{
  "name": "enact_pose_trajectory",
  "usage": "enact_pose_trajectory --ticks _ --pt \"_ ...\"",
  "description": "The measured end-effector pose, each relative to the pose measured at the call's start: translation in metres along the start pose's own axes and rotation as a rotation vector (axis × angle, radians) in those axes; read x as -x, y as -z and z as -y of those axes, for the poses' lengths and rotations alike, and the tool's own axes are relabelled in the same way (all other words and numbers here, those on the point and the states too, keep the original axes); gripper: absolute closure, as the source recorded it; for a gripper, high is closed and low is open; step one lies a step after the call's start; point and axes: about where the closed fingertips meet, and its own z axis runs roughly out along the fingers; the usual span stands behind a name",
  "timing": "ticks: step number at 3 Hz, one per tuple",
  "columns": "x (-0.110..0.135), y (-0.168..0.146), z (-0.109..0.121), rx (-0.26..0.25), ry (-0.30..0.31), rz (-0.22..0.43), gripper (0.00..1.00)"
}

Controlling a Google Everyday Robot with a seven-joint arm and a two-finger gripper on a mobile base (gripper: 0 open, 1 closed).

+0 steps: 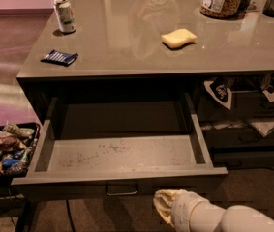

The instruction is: Close top drawer

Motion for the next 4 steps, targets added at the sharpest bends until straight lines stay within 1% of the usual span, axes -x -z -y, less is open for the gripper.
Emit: enact_pose_trajectory --ticks 1,2,4 --pt "-0.013 -0.017 -0.001 -0.063 -0.008 -0.03 1.0" --pt "-0.023 -0.031 0.009 -0.118 0.0 -0.05 1.0" --pt "-0.029 -0.046 0.026 -0.175 0.002 -0.057 1.0"
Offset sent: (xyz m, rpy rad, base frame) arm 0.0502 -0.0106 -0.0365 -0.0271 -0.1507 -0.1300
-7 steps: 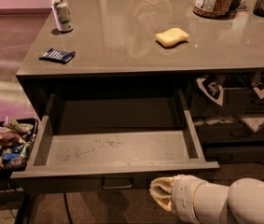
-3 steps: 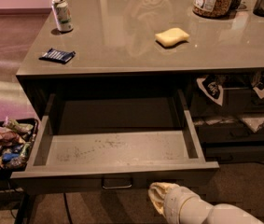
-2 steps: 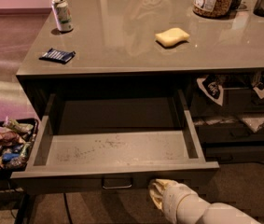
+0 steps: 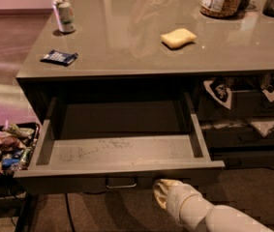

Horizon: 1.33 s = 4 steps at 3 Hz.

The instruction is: Close top drawer

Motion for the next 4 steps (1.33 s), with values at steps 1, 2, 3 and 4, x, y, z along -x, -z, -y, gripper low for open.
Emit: enact_pose_trajectory --ticks 1,2,3,4 --pt "-0.002 -0.014 0.013 -0.028 0.006 0.003 1.0" --pt "-0.016 -0.039 0.041 -0.035 0.024 -0.01 1.0" --pt "-0.016 -0.041 0.04 -0.031 0.025 -0.006 1.0" --pt "-0.016 -0.056 0.046 -0.055 0.053 0.018 1.0"
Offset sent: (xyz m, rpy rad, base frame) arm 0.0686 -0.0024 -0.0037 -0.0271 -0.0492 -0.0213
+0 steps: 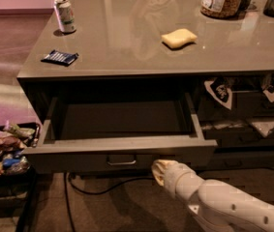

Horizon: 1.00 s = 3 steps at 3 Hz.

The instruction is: Close top drawer

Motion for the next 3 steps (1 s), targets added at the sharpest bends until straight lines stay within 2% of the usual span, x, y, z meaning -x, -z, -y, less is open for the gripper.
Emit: enact_pose_trajectory --ticks 1,2,3 --pt "0.0 0.0 0.0 0.0 0.0 0.0 1.0" --pt "-0.006 -0.027 0.011 -0.024 0.021 0.011 1.0" --pt "-0.008 -0.032 0.013 -0.029 0.025 0.013 1.0"
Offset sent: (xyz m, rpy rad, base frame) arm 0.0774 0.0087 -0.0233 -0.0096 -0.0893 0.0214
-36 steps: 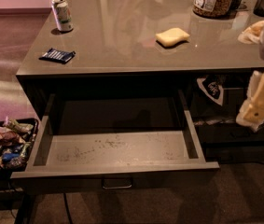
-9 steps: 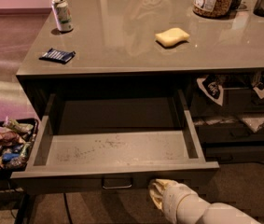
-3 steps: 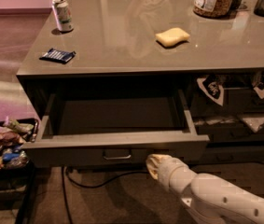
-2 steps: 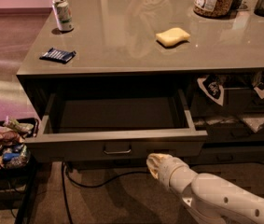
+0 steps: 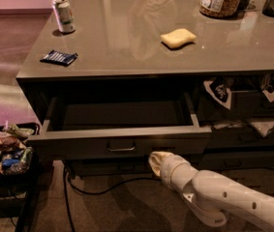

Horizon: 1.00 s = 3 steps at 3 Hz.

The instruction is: Close top drawer

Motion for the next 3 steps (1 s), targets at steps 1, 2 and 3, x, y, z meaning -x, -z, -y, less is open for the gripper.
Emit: enact_pose_trajectory --ticks 1,2,3 --pt "-0.006 -0.029 0.014 -0.019 0.02 0.01 1.0" --pt "-0.007 -0.033 0.016 -0.023 0.023 0.011 1.0" --pt "-0.014 -0.053 0.027 -0.037 0.03 0.011 1.0"
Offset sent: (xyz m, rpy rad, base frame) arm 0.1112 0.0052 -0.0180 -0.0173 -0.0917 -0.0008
